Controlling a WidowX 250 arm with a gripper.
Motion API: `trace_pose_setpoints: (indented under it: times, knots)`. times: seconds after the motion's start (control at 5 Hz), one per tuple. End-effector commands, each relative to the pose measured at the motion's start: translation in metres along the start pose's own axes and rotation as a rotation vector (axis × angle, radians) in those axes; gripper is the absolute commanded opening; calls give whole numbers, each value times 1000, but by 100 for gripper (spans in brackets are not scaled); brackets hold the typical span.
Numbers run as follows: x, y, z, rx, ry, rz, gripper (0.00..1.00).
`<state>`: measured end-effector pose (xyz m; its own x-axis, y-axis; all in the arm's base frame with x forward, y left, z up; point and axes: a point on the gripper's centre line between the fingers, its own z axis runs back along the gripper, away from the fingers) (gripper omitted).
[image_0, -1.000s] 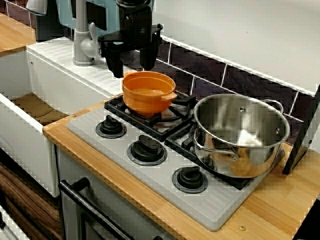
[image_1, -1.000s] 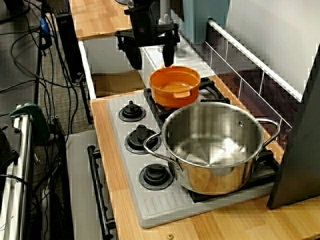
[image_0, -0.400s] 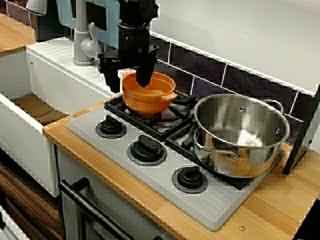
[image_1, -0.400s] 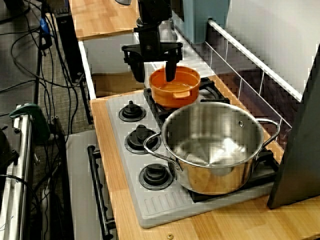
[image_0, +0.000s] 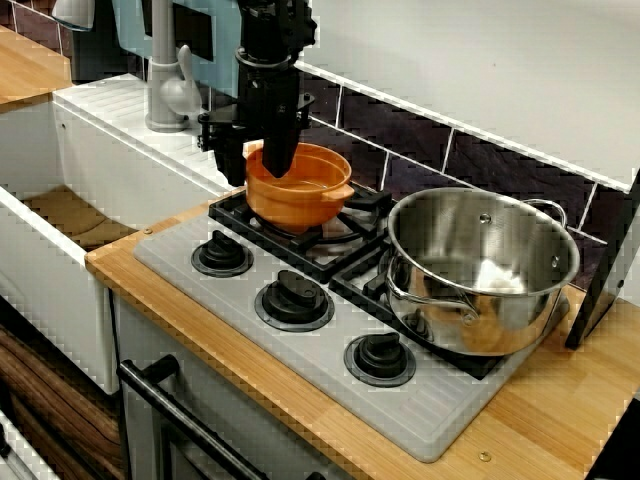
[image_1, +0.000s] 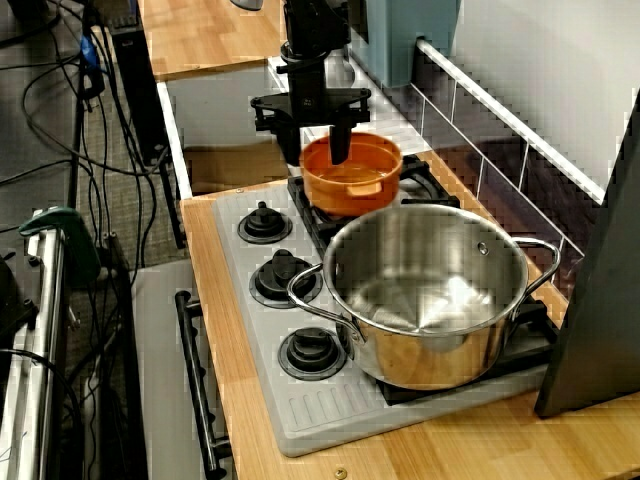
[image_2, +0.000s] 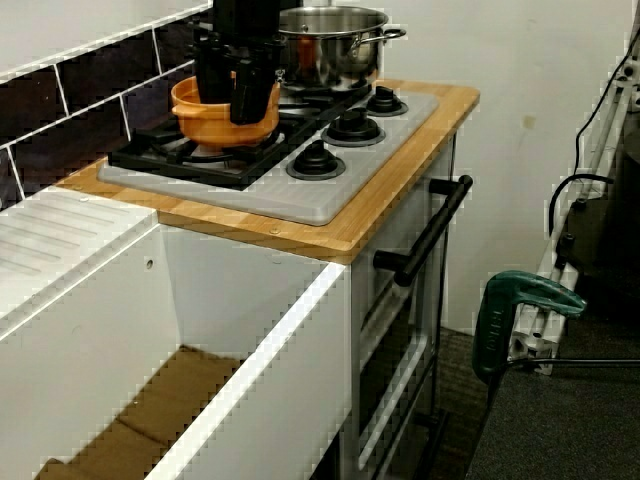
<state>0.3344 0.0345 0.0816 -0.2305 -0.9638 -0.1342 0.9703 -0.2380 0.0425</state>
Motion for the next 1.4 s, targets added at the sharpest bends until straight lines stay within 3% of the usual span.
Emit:
trace_pose_setpoints:
  times: [0.0, 0.4, 0.6, 1.0, 1.2]
  knots:
    - [-3, 2, 6, 1, -3, -2, 0]
    - [-6, 6, 33, 22, -35, 5, 0]
    - [2, 8, 54, 63, -24, -17, 0]
    - [29, 16, 61, 299, 233, 99, 0]
    - [33, 16, 66, 325, 236, 68, 0]
